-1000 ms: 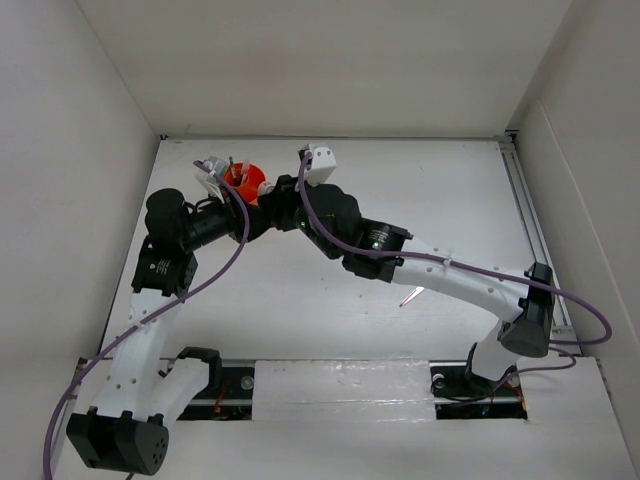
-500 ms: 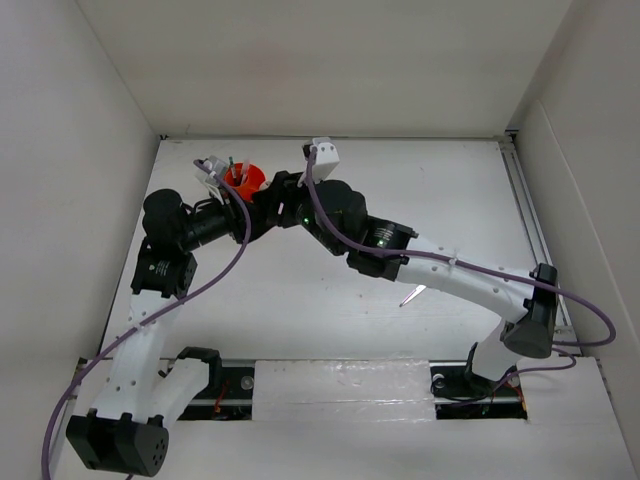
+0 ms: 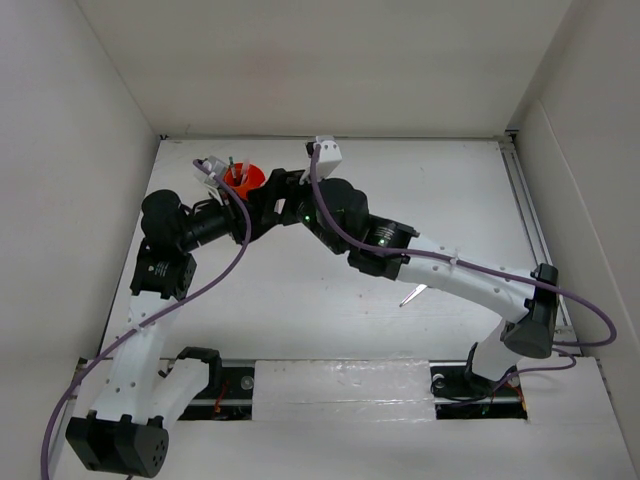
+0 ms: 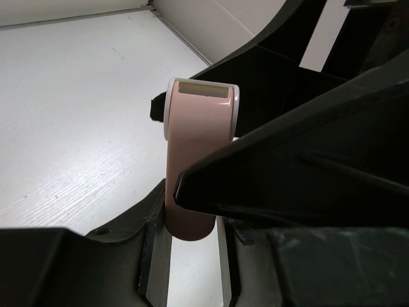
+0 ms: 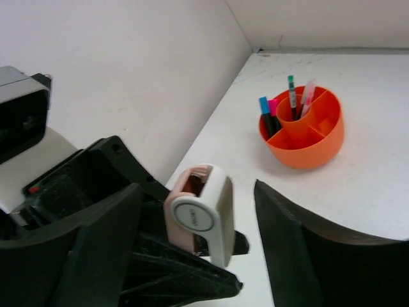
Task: Sort the stationery into containers
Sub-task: Place the stapler in the storage box.
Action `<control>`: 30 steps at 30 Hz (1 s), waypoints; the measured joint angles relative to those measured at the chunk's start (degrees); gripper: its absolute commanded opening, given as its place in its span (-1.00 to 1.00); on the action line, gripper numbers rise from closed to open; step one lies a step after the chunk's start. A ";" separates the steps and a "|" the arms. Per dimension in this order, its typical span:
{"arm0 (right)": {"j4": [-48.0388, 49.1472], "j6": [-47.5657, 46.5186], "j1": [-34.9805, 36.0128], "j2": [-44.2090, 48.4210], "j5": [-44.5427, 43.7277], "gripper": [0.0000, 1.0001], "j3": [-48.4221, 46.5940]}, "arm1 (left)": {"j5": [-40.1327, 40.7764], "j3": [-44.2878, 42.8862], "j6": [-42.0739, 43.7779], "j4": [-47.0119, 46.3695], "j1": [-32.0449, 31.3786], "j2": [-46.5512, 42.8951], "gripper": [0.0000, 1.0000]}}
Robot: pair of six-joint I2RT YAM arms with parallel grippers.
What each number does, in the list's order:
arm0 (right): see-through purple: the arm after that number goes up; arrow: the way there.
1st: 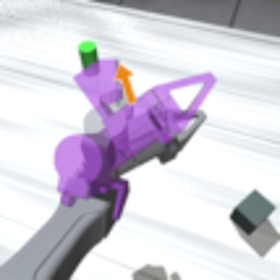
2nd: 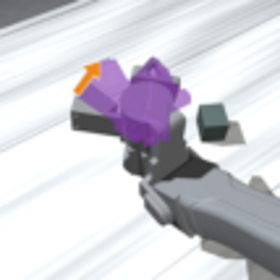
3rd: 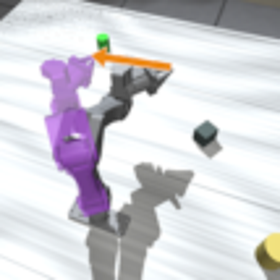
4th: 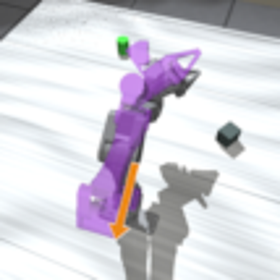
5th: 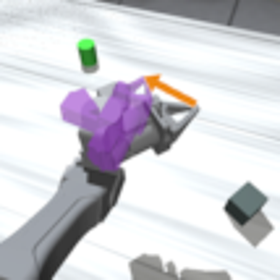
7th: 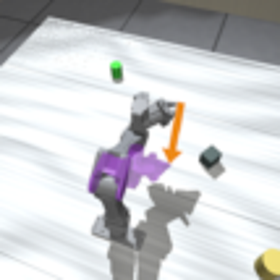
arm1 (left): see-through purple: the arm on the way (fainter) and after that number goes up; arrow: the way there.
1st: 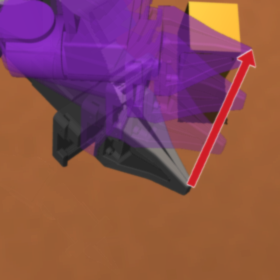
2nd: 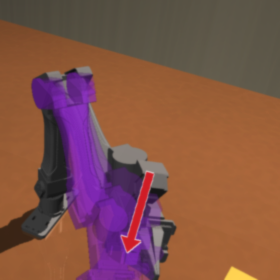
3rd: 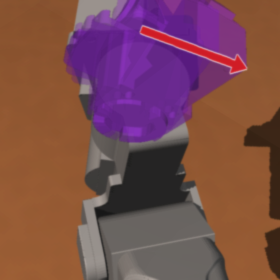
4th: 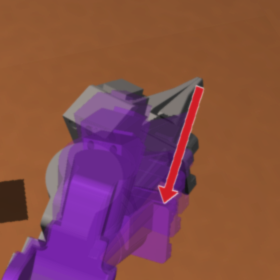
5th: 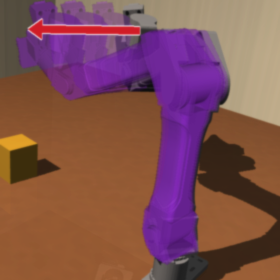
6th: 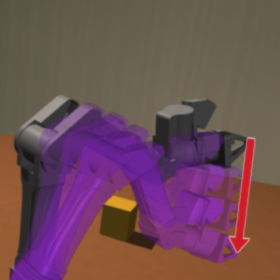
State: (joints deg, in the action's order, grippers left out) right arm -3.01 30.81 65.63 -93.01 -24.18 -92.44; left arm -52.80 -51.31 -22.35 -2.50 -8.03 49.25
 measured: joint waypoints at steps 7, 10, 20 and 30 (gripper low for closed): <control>-0.39 1.31 -0.79 0.33 0.39 0.66 0.00 | 0.11 0.00 0.09 -1.20 0.00 -0.04 -1.00; -0.90 1.64 -1.09 0.50 0.61 0.68 0.02 | 0.50 0.00 0.50 -1.14 -0.17 -0.04 -1.00; -4.35 2.01 -5.99 4.66 6.36 0.69 5.57 | 3.19 -0.02 2.19 -0.66 -2.03 2.01 -1.00; -11.41 0.85 -13.64 13.60 12.17 0.71 12.96 | 9.99 -2.25 3.30 -1.25 -1.64 3.72 -1.00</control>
State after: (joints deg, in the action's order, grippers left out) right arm -14.41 31.66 51.99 -79.42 -12.01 -79.48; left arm -42.81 -53.56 -19.05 -3.75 -9.67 52.97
